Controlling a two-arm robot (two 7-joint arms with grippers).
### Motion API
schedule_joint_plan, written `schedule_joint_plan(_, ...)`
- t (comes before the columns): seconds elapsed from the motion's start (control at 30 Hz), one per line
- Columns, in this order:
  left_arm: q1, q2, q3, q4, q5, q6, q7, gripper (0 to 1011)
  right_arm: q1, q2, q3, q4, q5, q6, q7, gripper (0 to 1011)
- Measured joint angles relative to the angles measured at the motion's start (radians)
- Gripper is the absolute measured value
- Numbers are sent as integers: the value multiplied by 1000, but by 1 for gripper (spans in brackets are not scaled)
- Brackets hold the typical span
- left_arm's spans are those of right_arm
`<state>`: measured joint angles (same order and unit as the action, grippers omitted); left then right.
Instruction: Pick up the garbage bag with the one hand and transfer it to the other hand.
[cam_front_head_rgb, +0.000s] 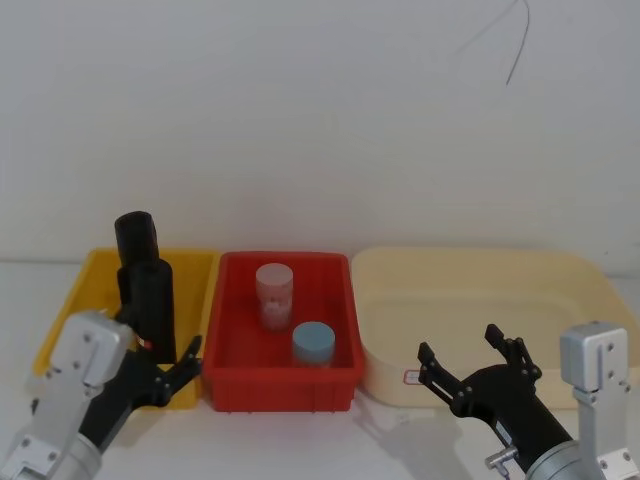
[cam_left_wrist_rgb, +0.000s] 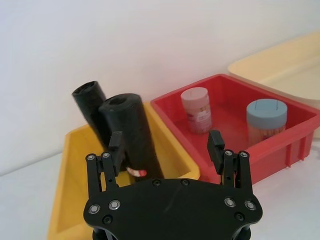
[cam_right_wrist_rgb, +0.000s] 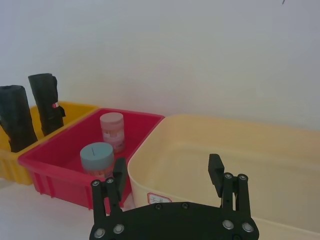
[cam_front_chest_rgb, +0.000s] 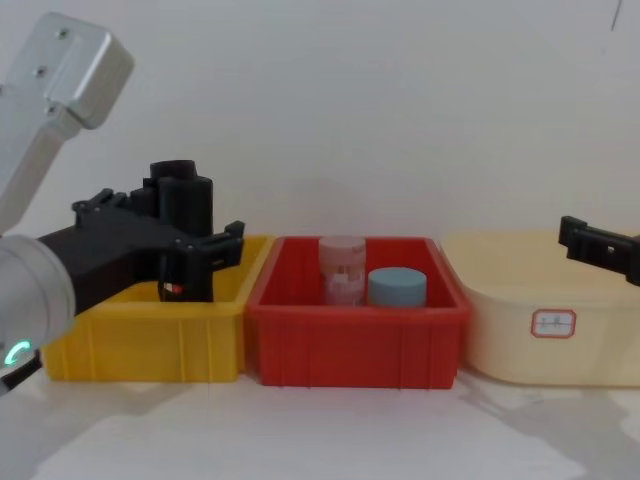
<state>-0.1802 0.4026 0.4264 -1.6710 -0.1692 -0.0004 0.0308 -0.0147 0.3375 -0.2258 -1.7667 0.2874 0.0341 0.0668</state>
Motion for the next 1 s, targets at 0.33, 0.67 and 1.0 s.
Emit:
schedule_joint_plan(0.33,52,20,-44,-31,8,-4,36,1000,0,0,0,0,0,0,0,1000)
schedule_joint_plan(0.67,45,11,-79,8,-17,0,33,1000,0,0,0,0,0,0,0,1000)
schedule_joint_plan(1.0,-10,-19,-85,93,-43,7,-8,1000,0,0,0,0,0,0,0,1000)
